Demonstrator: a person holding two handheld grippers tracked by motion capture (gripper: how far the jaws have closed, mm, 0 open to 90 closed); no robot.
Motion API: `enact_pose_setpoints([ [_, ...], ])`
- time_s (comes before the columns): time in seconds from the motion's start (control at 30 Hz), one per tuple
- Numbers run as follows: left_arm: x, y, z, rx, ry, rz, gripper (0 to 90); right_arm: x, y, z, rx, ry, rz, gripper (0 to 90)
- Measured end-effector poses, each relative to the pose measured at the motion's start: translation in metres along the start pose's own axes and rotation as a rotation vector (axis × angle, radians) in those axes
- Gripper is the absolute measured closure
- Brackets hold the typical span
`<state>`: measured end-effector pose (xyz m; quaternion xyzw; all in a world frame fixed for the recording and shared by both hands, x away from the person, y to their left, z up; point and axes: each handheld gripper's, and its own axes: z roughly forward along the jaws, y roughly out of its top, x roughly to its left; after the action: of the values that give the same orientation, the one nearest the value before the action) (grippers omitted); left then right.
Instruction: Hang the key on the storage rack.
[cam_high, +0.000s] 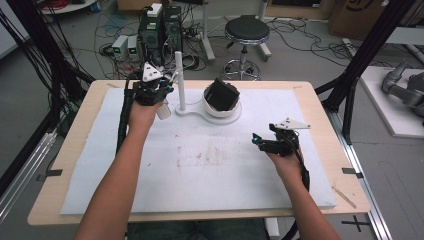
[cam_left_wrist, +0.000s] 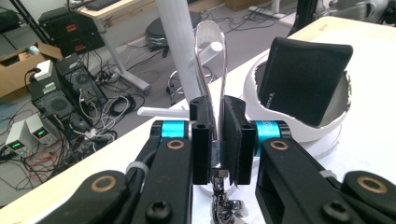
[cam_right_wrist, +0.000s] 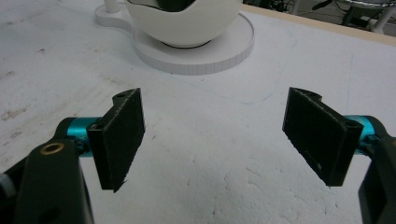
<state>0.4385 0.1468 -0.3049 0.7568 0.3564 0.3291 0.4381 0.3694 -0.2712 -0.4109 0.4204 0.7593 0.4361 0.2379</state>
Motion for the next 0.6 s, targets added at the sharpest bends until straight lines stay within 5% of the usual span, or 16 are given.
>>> enact_pose_setpoints([
  [0.6, 0.004, -0.010, -0.008, -0.004, -0.012, -0.052, 66.8, 0.002, 0.000, -0.001, 0.002, -0.004, -0.005, 21.3],
])
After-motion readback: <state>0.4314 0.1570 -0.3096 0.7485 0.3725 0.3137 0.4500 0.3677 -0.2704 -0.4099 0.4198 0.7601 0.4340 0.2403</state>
